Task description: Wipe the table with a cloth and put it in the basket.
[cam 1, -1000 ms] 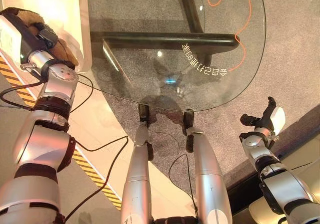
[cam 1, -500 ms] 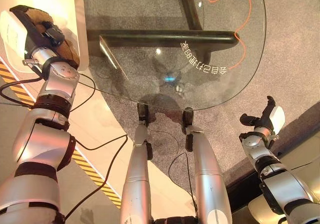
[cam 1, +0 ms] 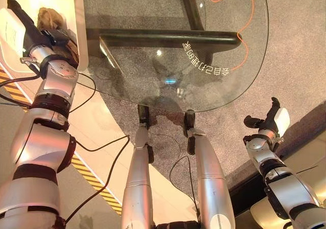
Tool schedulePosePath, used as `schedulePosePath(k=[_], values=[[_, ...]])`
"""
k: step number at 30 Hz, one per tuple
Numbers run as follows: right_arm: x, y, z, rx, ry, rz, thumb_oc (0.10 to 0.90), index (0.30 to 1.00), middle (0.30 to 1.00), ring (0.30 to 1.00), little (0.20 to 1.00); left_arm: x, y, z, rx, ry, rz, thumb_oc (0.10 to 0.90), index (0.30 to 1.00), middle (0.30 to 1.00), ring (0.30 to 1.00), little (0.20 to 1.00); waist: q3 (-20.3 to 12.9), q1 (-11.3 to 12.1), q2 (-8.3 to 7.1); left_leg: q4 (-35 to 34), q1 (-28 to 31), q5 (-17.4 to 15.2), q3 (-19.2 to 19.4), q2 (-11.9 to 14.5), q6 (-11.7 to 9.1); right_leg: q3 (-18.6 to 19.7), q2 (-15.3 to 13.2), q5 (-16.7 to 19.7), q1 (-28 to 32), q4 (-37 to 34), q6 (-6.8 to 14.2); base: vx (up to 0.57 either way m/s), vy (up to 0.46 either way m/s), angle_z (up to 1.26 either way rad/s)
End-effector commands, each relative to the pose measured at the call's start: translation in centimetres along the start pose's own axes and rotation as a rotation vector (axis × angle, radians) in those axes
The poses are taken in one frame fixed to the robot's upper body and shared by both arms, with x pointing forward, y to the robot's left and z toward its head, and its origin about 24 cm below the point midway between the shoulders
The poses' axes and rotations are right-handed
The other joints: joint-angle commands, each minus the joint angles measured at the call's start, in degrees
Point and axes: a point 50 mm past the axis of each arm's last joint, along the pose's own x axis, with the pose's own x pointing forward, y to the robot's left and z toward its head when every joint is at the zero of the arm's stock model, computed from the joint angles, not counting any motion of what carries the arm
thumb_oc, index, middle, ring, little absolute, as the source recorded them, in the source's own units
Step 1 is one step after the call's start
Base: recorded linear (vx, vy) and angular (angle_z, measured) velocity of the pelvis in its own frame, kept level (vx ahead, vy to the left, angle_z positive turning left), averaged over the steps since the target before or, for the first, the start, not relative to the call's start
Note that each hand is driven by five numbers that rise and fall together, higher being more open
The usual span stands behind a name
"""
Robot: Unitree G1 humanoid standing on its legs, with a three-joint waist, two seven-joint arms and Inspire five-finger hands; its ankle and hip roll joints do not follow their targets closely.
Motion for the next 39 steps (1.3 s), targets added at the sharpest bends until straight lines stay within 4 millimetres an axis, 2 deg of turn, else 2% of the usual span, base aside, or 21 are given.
schedulePosePath(k=[1, 12, 18, 20, 21, 24, 26, 28, 29, 31, 32, 34, 36, 37, 39], values=[[0.0, -2.0, -2.6, -0.048, 0.025, -0.091, 0.800, 0.900, 0.900, 0.900, 0.900, 3.2, 5.3, 1.4, -0.025, -0.047, 0.219, 0.800, 0.900, 0.900, 0.900, 0.900, -1.44, 0.98, -0.92, 7.63, 4.00, -12.80, 4.51, -4.69, 5.03, 4.17, 6.19, 8.37, 4.18, -14.66, 2.46, -0.02, -0.046, 0.00], [-1.2, -1.3, -4.1, -0.052, 0.079, -0.068, 0.800, 0.900, 0.900, 0.900, 0.900, 2.9, 6.4, 3.0, -0.257, -0.176, 0.284, 0.800, 0.900, 0.900, 0.900, 0.900, -1.44, 1.25, -0.03, 4.22, 11.44, -11.82, 3.83, -4.68, 4.65, 4.72, 6.38, 8.59, 10.94, -16.06, 2.74, -0.03, -0.065, 0.00], [-2.3, -1.7, -7.0, -0.068, 0.172, -0.034, 0.800, 0.900, 0.900, 0.900, 0.900, 2.4, 6.9, 3.4, -0.429, -0.245, 0.252, 0.800, 0.900, 0.900, 0.900, 0.900, -1.44, 2.11, 0.44, -1.48, 21.57, -10.44, 3.31, -4.38, 3.71, 4.21, 5.62, 9.07, 20.61, -20.15, 3.95, -0.03, -0.097, -0.02], [-2.9, -1.8, -8.4, -0.078, 0.216, -0.003, 0.800, 0.900, 0.900, 0.900, 0.900, 2.1, 6.9, 2.4, -0.474, -0.243, 0.202, 0.800, 0.900, 0.900, 0.900, 0.900, -1.92, 2.59, 0.52, -3.62, 25.89, -10.42, 2.98, -4.40, 3.24, 3.85, 5.07, 8.80, 25.07, -22.13, 4.37, -0.02, -0.089, -0.04], [-2.8, -1.9, -8.4, -0.079, 0.215, -0.003, 0.800, 0.900, 0.900, 0.900, 0.900, 2.1, 6.9, 2.3, -0.474, -0.242, 0.202, 0.800, 0.900, 0.900, 0.900, 0.900, -1.92, 2.54, 0.55, -3.80, 25.87, -10.09, 2.99, -4.39, 3.23, 3.85, 5.08, 9.17, 25.10, -22.42, 4.36, 0.05, -0.090, -0.06], [-4.6, -2.6, -11.8, -0.121, 0.318, 0.056, 0.800, 0.900, 0.900, 0.900, 0.900, 0.4, 5.6, -2.3, -0.535, -0.148, 0.037, 0.800, 0.900, 0.900, 0.900, 0.900, -7.75, 4.04, 0.74, -10.18, 32.98, -9.34, 2.45, -4.50, 2.54, 3.66, 3.67, 9.63, 32.89, -28.06, 5.22, 0.07, -0.104, -0.05], [-5.8, -3.0, -13.6, -0.135, 0.364, 0.089, 0.800, 0.900, 0.900, 0.900, 0.900, -1.1, 4.7, -5.2, -0.554, -0.073, -0.062, 0.800, 0.900, 0.900, 0.900, 0.900, -9.98, 4.55, 0.86, -12.79, 36.30, -9.02, 2.29, -4.46, 2.30, 3.29, 3.01, 9.74, 36.85, -30.52, 5.45, 0.08, -0.065, -0.02], [-7.6, -3.2, -15.7, -0.160, 0.429, 0.142, 0.800, 0.900, 0.900, 0.900, 0.900, -3.7, 3.4, -9.2, -0.528, 0.022, -0.190, 0.800, 0.900, 0.900, 0.900, 0.900, -12.96, 5.06, 1.09, -15.18, 40.21, -8.78, 1.88, -4.56, 2.16, 2.83, 2.66, 9.91, 41.82, -33.41, 5.55, 0.09, -0.031, 0.13], [-8.1, -3.2, -16.1, -0.164, 0.445, 0.163, 0.800, 0.900, 0.900, 0.900, 0.900, -4.6, 3.0, -10.3, -0.526, 0.056, -0.226, 0.800, 0.900, 0.900, 0.900, 0.900, -13.70, 5.07, 1.16, -15.48, 41.09, -8.85, 1.76, -4.57, 2.16, 2.55, 2.62, 10.01, 43.00, -34.09, 5.58, 0.11, -0.023, 0.19], [-9.8, -3.2, -17.7, -0.185, 0.495, 0.251, 0.800, 0.900, 0.900, 0.900, 0.900, -8.4, 1.6, -14.3, -0.499, 0.187, -0.360, 0.800, 0.900, 0.900, 0.900, 0.900, -16.55, 5.74, 1.14, -15.92, 43.47, -9.14, 1.11, -4.58, 2.19, 1.85, 2.46, 9.93, 46.41, -35.49, 5.48, 0.10, -0.032, 0.17], [-10.2, -3.2, -18.0, -0.190, 0.507, 0.272, 0.800, 0.900, 0.900, 0.900, 0.900, -9.5, 1.3, -15.4, -0.509, 0.239, -0.393, 0.800, 0.900, 0.900, 0.900, 0.900, -17.22, 5.96, 1.09, -15.92, 44.04, -9.26, 0.99, -4.59, 2.23, 1.62, 2.39, 9.93, 47.19, -35.76, 5.46, 0.10, -0.031, 0.26], [-11.8, -3.0, -19.3, -0.207, 0.553, 0.345, 0.800, 0.900, 0.900, 0.900, 0.900, -13.9, 0.3, -19.0, -0.462, 0.376, -0.516, 0.800, 0.900, 0.900, 0.900, 0.900, -19.54, 6.62, 0.91, -15.92, 45.84, -9.68, 0.62, -4.60, 2.35, 0.71, 2.06, 9.93, 49.79, -36.80, 5.61, 0.13, -0.024, 0.32], [-13.2, -3.0, -20.3, -0.234, 0.590, 0.415, 0.800, 0.900, 0.900, 0.900, 0.900, -18.5, 0.3, -22.7, -0.389, 0.532, -0.621, 0.800, 0.900, 0.900, 0.900, 0.900, -21.61, 7.15, 0.68, -15.92, 47.75, -10.16, 0.52, -4.40, 2.44, 0.04, 1.77, 9.97, 52.10, -37.67, 5.69, 0.19, -0.016, 0.28], [-14.1, -2.9, -20.9, -0.250, 0.623, 0.458, 0.800, 0.900, 0.900, 0.900, 0.900, -21.5, 0.8, -24.9, -0.335, 0.627, -0.671, 0.800, 0.900, 0.900, 0.900, 0.900, -23.06, 7.48, 0.46, -15.92, 49.00, -10.60, 0.65, -4.25, 2.47, -0.19, 1.77, 9.84, 53.58, -38.18, 5.65, 0.20, 0.001, 0.16], [-15.0, -2.9, -21.4, -0.267, 0.653, 0.507, 0.800, 0.900, 0.900, 0.900, 0.900, -24.2, 1.3, -26.7, -0.254, 0.720, -0.739, 0.800, 0.900, 0.900, 0.900, 0.900, -24.16, 7.65, 0.31, -15.92, 50.23, -11.06, 0.97, -4.00, 2.46, -0.51, 1.74, 9.76, 55.01, -38.79, 5.55, 0.14, 0.009, 0.00]])
